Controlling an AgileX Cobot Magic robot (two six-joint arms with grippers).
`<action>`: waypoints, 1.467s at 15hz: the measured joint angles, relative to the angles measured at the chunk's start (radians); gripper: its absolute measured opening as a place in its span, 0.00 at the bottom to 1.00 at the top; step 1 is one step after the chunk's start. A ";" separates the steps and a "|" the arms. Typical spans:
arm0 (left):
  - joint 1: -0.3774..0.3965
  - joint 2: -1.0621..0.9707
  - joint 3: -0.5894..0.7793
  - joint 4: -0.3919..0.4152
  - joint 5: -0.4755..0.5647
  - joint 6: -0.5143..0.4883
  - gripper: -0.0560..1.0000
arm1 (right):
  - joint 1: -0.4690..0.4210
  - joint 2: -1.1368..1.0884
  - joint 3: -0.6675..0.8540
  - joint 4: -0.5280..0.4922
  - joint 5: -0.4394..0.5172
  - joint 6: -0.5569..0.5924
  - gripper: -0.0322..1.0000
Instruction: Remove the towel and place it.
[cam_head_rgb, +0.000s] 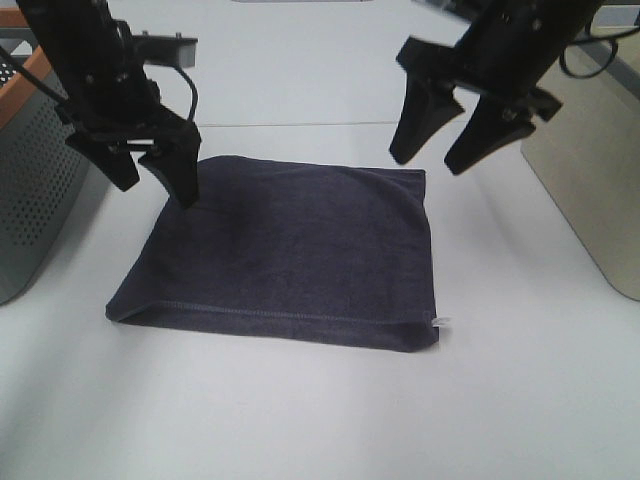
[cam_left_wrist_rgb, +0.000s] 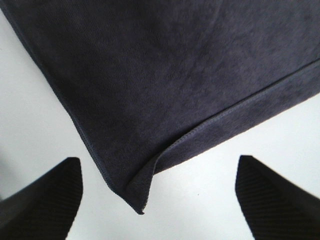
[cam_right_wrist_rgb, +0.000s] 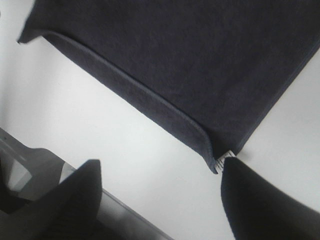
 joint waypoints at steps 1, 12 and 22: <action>0.000 -0.029 -0.025 -0.002 0.000 -0.041 0.80 | 0.000 -0.030 -0.037 -0.023 0.001 0.026 0.69; 0.159 -0.315 -0.093 0.209 0.005 -0.262 0.80 | -0.221 -0.222 -0.201 -0.385 0.003 0.332 0.69; 0.265 -0.737 0.300 0.263 0.005 -0.270 0.79 | -0.290 -0.882 0.426 -0.407 0.008 0.301 0.69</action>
